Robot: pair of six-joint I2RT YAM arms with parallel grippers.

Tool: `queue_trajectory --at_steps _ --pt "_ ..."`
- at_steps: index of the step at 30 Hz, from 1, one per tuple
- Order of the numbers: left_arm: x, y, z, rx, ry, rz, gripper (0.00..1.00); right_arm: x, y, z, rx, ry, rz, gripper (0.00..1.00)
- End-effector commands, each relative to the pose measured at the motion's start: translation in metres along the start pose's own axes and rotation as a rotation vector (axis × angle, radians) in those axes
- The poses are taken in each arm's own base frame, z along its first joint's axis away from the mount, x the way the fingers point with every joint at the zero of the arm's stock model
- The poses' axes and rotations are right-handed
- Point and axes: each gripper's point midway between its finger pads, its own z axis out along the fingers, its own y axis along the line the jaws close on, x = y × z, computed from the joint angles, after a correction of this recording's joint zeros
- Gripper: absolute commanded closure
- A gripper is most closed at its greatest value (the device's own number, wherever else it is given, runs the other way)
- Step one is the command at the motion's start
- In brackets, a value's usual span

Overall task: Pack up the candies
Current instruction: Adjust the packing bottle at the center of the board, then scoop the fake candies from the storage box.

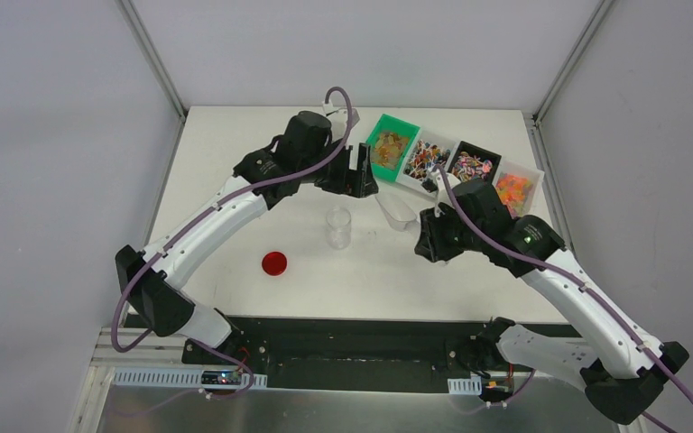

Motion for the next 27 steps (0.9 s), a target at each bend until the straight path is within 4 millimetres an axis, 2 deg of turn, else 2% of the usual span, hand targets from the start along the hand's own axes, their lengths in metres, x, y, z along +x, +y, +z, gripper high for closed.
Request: queue_trajectory --at_steps 1,4,8,13,20,27 --pt "0.000 -0.034 0.001 0.169 0.029 -0.015 0.21 -0.042 0.026 -0.022 -0.132 -0.176 -0.069 1.00" --pt "0.006 -0.037 0.008 0.203 0.056 -0.023 0.23 -0.052 0.027 -0.028 -0.139 -0.234 -0.076 1.00" --pt "0.018 -0.030 0.017 0.190 0.090 -0.038 0.28 -0.064 0.028 -0.038 -0.139 -0.306 -0.072 0.99" --pt "0.033 -0.025 0.023 0.190 0.124 -0.048 0.43 -0.074 0.022 -0.049 -0.107 -0.391 -0.055 0.98" --pt "0.045 -0.017 0.027 0.169 0.145 -0.056 0.58 -0.081 0.023 -0.053 -0.108 -0.440 -0.048 0.94" --pt "0.053 -0.013 0.029 0.160 0.161 -0.065 0.66 -0.081 0.028 -0.054 -0.139 -0.444 -0.059 0.91"
